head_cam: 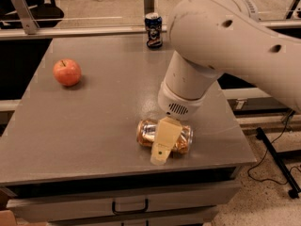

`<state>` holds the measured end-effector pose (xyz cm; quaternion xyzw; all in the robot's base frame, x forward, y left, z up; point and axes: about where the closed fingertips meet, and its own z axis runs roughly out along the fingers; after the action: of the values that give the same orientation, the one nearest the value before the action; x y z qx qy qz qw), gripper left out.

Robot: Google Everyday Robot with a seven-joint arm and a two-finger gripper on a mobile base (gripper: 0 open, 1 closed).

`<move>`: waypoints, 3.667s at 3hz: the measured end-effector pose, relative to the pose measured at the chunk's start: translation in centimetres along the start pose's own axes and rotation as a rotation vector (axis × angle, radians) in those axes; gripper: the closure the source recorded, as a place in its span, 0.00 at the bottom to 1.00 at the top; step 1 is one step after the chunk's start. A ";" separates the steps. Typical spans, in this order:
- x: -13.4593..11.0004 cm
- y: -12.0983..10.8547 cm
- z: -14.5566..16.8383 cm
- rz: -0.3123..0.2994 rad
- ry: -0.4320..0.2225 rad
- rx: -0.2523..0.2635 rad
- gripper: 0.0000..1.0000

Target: Place orange can upright

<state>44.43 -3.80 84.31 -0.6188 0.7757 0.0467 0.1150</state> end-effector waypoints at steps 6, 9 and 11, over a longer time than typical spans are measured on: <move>-4.1 -7.8 -7.3 -0.018 -0.443 0.032 1.00; -5.7 -8.3 -9.9 -0.182 -1.071 -0.038 1.00; -4.9 -6.9 -8.5 -0.162 -1.298 -0.126 1.00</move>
Offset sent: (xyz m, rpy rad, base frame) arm 0.0169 0.0317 -0.0105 -0.0040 0.0469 -0.0505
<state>51.15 -2.61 94.22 -0.5270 0.4955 0.4469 0.5264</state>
